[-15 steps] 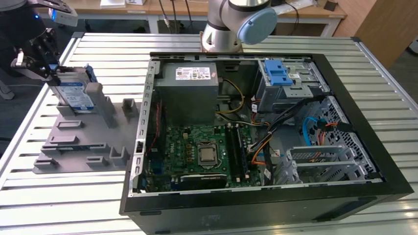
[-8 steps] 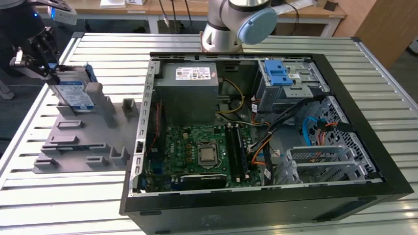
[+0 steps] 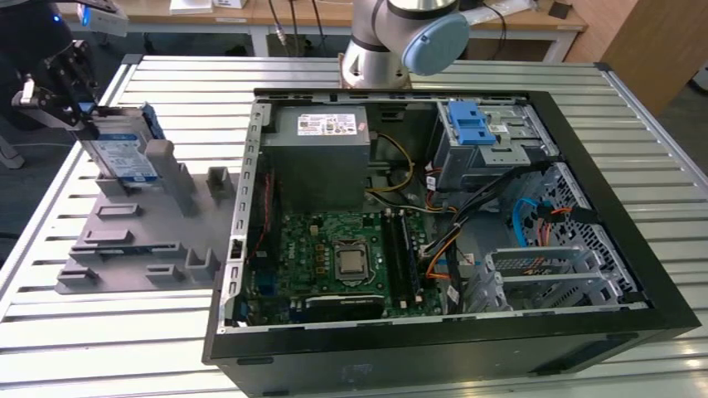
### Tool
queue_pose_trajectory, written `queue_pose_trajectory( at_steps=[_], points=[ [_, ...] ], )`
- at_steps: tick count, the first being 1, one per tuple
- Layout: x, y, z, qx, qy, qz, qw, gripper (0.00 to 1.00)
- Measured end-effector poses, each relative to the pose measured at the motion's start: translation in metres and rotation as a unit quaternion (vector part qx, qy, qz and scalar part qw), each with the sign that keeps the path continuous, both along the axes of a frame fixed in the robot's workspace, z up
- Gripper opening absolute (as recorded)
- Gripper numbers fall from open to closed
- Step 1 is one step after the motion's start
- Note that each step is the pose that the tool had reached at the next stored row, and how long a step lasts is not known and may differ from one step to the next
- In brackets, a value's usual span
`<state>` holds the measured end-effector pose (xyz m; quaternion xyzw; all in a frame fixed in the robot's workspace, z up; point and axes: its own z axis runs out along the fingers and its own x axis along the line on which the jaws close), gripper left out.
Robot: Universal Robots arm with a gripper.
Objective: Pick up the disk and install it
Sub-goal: 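Pick up the disk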
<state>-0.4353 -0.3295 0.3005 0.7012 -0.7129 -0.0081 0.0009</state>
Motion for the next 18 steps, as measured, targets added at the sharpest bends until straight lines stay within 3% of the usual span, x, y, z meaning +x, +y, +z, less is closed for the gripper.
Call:
queue_pose_trajectory(
  at_steps=[18],
  points=[
    [0.000,0.0000,0.0187,0.0000,0.0000,0.000,1.0000,0.37]
  ],
)
